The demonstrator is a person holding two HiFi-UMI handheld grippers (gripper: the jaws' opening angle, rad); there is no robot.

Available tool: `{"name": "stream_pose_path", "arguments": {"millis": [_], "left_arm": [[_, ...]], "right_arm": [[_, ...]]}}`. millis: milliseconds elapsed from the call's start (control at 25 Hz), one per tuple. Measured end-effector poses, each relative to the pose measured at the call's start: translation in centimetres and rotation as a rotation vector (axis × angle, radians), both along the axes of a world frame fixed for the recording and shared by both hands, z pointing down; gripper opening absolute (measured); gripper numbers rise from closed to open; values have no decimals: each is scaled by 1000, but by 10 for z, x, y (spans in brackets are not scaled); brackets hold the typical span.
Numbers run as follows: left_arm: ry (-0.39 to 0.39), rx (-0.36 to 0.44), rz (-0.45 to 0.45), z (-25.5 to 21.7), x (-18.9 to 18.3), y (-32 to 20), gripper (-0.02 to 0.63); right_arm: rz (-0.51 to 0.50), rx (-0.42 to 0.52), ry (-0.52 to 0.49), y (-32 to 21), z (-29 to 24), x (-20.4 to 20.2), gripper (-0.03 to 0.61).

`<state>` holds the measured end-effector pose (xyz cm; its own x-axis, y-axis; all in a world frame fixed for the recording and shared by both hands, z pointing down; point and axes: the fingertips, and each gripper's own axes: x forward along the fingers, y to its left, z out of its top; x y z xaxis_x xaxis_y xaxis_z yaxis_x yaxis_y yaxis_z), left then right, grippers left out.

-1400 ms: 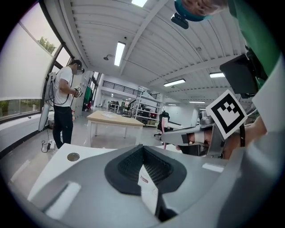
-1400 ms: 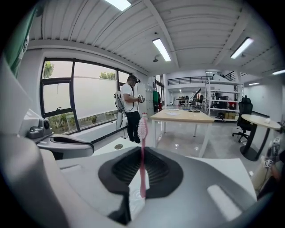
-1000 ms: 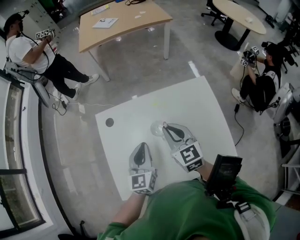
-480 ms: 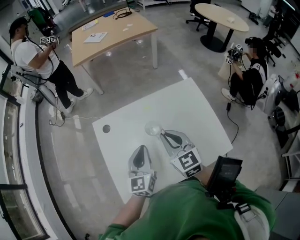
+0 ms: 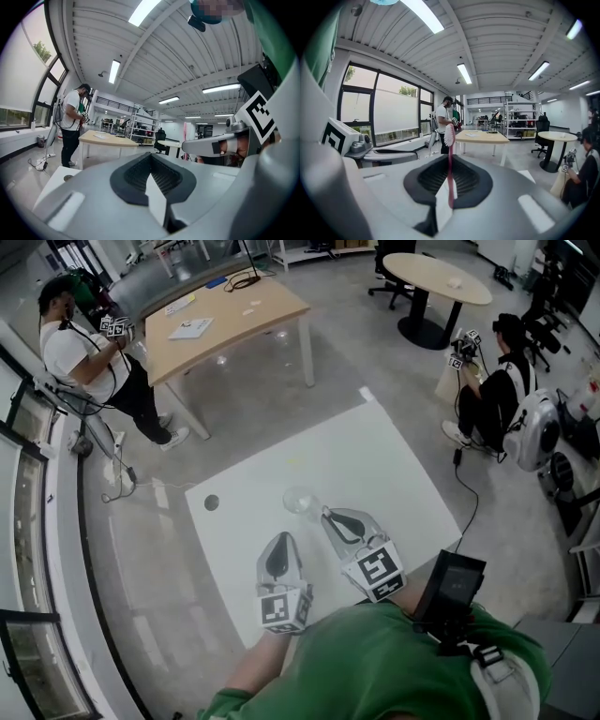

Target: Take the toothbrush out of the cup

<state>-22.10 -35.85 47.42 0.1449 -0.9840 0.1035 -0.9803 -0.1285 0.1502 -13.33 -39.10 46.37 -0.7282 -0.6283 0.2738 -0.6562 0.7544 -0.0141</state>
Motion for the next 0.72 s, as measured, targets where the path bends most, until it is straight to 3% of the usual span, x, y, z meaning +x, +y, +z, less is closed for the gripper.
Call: {"name": "stream_pose_path", "arguments": {"millis": [400, 720], "left_arm": [[-15, 0, -28, -4, 26, 26, 6], [-27, 5, -2, -3, 52, 32, 6]], "right_arm": [[-18, -5, -27, 21, 0, 38, 25], [-16, -28, -35, 32, 2, 67, 25]]}}
